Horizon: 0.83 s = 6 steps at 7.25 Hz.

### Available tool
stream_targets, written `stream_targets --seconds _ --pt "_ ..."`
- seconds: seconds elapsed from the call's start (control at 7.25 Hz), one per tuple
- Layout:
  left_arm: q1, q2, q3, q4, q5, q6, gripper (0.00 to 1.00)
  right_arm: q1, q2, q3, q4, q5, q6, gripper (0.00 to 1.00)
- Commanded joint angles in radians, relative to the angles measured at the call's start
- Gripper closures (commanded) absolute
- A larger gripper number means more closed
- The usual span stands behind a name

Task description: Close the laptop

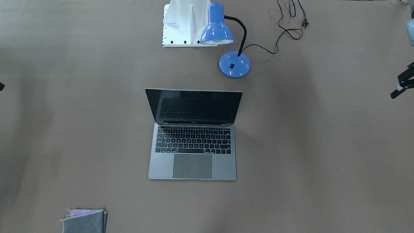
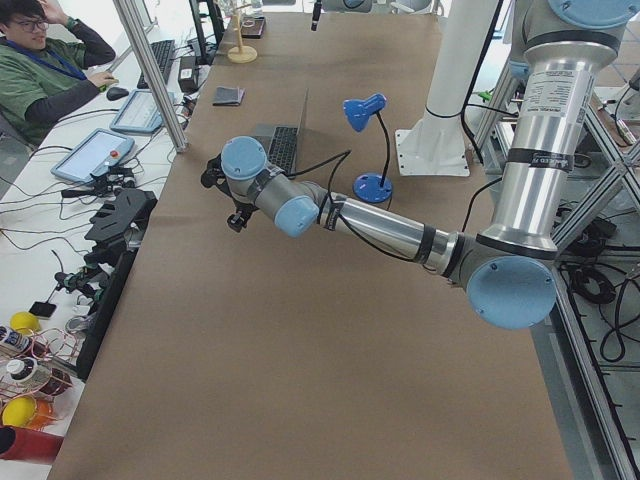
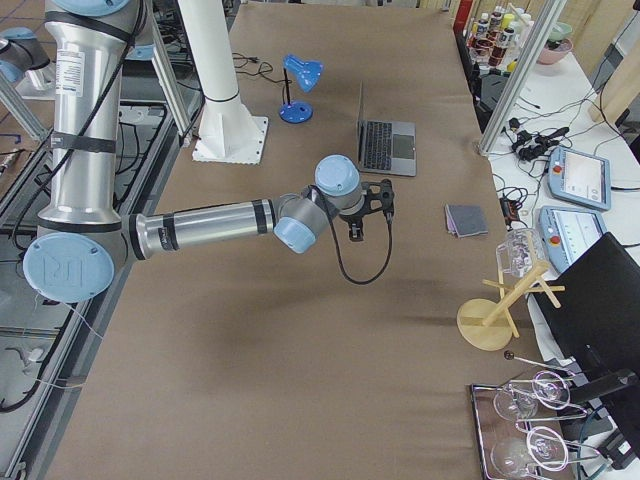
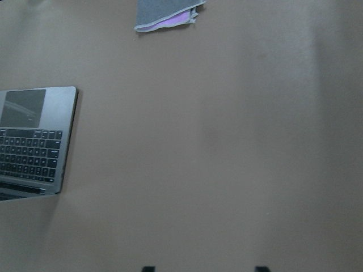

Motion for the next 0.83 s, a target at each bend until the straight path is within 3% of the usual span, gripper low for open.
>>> stream_targets --seconds 0.0,0.14,0.41,0.55,0.69 --pt "0.126 -0.001 -0.006 -0.276 -0.041 -0.413 1.0 -0.084 0.0 0.044 0.145 -0.006 0.232 1.0" --pt "0.185 -0.021 -0.007 -0.407 -0.041 -0.627 1.0 -0.11 0.0 0.09 0.15 -0.015 0.396 1.0" --pt "0.307 -0.105 -0.009 -0.551 -0.038 -0.972 1.0 -0.212 0.005 0.155 0.15 -0.067 0.498 1.0" --pt "0.361 -0.136 -0.007 -0.597 -0.021 -1.063 1.0 -0.29 0.04 0.191 0.15 -0.143 0.596 1.0" --pt "0.43 -0.138 -0.01 -0.625 0.065 -1.091 1.0 -0.431 0.046 0.214 0.147 -0.318 0.633 1.0"
